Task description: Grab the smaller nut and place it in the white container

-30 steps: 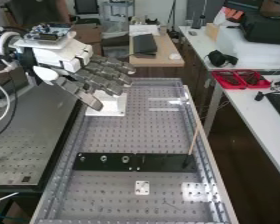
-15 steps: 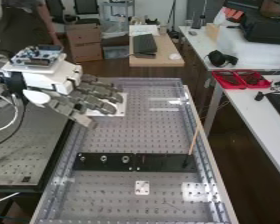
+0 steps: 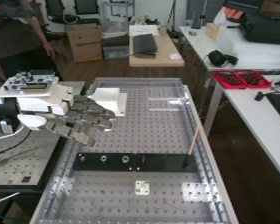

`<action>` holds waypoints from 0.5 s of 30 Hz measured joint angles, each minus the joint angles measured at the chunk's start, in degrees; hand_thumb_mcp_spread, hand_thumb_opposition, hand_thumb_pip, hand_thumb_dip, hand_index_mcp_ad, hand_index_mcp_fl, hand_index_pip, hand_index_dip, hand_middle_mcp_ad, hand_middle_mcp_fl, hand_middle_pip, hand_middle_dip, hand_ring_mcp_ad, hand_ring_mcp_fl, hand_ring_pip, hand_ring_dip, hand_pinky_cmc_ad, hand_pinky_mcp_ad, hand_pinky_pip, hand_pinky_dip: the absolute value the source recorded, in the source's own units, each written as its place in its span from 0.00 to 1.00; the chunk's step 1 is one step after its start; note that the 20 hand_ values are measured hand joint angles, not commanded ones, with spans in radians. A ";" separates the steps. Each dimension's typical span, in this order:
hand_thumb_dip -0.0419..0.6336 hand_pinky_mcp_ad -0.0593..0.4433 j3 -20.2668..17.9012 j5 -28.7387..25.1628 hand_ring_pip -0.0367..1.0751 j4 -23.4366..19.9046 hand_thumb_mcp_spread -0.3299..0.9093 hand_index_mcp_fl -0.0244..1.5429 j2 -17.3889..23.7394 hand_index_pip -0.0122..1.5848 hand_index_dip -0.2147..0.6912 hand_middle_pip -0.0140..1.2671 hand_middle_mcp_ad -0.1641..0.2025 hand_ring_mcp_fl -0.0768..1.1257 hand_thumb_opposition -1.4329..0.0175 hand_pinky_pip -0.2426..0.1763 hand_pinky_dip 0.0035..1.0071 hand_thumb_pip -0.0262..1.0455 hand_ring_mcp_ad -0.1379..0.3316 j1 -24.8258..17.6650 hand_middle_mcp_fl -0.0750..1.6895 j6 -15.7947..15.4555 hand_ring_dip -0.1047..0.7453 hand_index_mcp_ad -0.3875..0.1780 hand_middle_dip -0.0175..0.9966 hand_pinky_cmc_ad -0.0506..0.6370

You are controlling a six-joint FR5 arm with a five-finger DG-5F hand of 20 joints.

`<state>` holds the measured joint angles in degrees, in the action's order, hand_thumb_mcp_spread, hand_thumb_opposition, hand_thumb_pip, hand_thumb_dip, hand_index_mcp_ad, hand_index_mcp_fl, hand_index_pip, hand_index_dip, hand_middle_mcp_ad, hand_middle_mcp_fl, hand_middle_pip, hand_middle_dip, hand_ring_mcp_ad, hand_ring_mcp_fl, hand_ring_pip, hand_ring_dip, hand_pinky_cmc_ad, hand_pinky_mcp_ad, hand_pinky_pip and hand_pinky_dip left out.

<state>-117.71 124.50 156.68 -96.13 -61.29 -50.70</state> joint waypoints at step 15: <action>0.32 0.77 3.77 10.80 0.11 -2.14 0.59 0.03 -7.19 0.67 0.26 0.11 0.64 0.06 0.44 0.33 0.43 0.55 0.65 5.45 0.06 -4.48 0.23 0.44 0.22 0.70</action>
<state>-113.94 135.30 154.54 -103.32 -55.84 -55.18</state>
